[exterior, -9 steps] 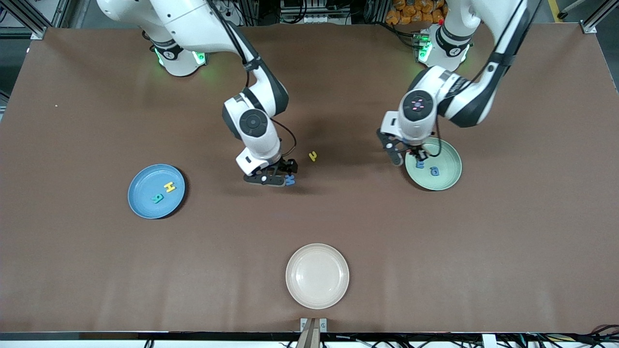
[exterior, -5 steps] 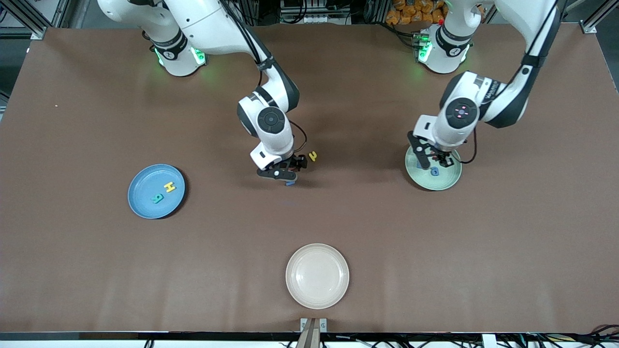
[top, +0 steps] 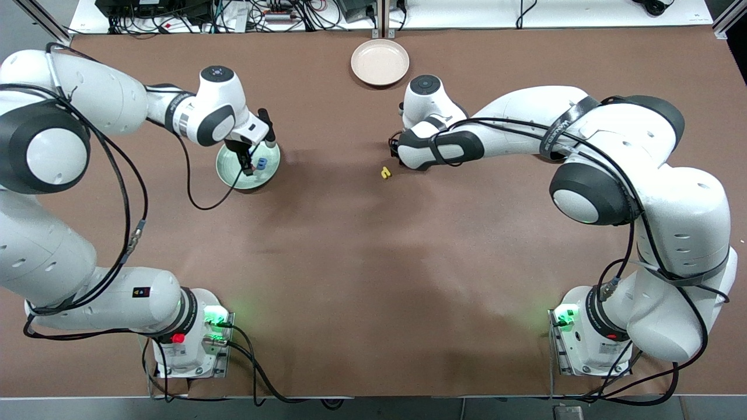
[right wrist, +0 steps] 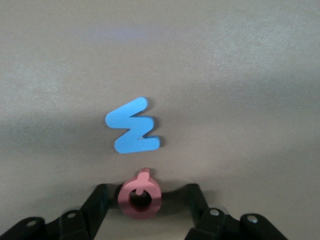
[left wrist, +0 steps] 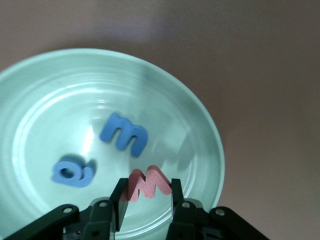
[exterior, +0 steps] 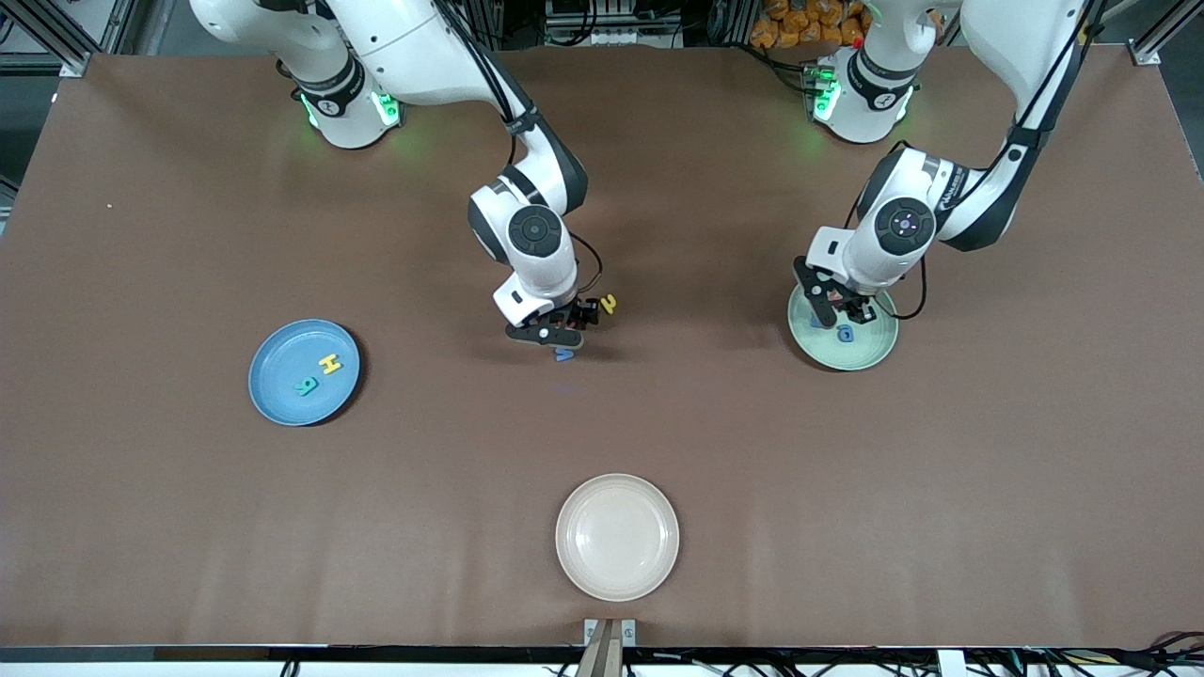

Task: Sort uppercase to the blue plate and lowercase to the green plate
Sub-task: 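Release the M on the green plate while the right gripper carries a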

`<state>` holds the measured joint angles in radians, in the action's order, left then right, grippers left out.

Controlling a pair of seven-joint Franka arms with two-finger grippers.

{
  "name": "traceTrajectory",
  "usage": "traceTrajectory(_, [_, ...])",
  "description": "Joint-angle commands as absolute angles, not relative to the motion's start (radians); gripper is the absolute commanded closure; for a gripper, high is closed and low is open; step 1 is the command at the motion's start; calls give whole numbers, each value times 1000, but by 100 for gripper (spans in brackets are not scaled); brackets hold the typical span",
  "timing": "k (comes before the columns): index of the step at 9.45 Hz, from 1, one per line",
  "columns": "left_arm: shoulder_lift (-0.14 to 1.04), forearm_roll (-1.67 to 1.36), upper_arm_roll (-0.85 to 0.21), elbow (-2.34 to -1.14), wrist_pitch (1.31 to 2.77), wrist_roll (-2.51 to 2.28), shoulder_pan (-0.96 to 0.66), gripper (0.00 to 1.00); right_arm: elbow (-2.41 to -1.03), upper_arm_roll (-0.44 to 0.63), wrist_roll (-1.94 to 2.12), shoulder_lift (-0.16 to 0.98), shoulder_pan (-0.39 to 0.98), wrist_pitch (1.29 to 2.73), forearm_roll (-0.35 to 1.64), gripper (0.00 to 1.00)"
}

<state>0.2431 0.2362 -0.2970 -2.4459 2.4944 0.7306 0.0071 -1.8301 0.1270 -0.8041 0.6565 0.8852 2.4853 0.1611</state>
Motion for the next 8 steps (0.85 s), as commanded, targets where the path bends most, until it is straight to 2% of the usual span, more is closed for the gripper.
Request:
traceTrajectory(1, [227, 209, -302, -2515, 2568, 755, 25, 82, -1821, 133, -821, 686, 908, 2508, 178, 100])
traceTrajectory(2, [226, 209, -302, -2525, 2572, 749, 25, 73, -1821, 135, -821, 681, 908, 2508, 178, 100])
traceTrajectory(5, [212, 209, -302, -2542, 2571, 750, 37, 69, -1819, 155, -812, 629, 861, 2494, 178, 100])
traceTrajectory(7, [209, 207, -302, -2534, 2571, 744, 37, 0, -1819, 176, -790, 566, 784, 2435, 164, 100])
traceTrajectory(8, [203, 152, -302, -2520, 2571, 736, 41, 0, -1821, 202, -720, 527, 747, 2368, 164, 100])
